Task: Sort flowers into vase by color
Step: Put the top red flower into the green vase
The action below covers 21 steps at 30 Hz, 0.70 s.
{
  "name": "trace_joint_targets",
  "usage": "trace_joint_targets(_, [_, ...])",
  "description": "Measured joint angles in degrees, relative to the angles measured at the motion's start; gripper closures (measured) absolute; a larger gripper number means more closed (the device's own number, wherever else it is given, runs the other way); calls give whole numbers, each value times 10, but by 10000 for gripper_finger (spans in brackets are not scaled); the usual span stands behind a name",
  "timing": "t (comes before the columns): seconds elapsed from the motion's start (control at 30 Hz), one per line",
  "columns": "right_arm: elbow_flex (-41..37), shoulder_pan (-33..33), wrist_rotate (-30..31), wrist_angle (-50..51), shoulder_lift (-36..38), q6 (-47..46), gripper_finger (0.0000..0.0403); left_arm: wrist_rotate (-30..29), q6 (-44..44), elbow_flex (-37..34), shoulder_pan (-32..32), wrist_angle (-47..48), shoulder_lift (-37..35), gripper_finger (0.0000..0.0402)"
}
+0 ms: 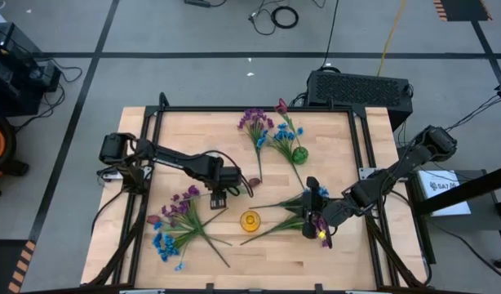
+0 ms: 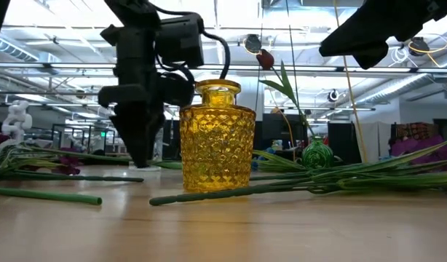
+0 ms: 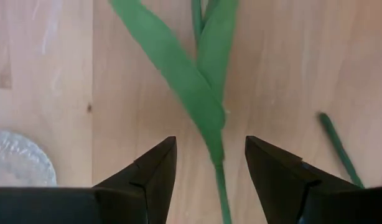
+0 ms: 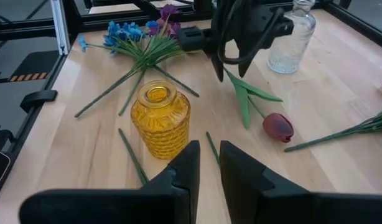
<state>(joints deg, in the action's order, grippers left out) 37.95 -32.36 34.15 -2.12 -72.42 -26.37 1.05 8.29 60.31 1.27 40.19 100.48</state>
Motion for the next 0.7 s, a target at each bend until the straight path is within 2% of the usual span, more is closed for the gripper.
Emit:
trace_joint_targets(0.1, [0, 0, 0, -7, 0, 1, 348, 2, -3, -6, -1, -2, 0, 249])
trace_joint_targets(0.27, [0, 0, -2, -52, 0, 29, 348, 2, -27, -12, -4, -21, 1, 358])
trace_joint_targets(0.33, [0, 0, -11, -72, 0, 43, 348, 1, -31, -9, -8, -28, 0, 387])
trace_joint_targets(0.6, [0, 0, -10, -119, 0, 83, 348, 4, -60, 41, -17, -5, -54, 384])
trace_joint_targets(0.7, [0, 0, 21, -144, 0, 130, 348, 2, -86, 67, -16, -9, -95, 384])
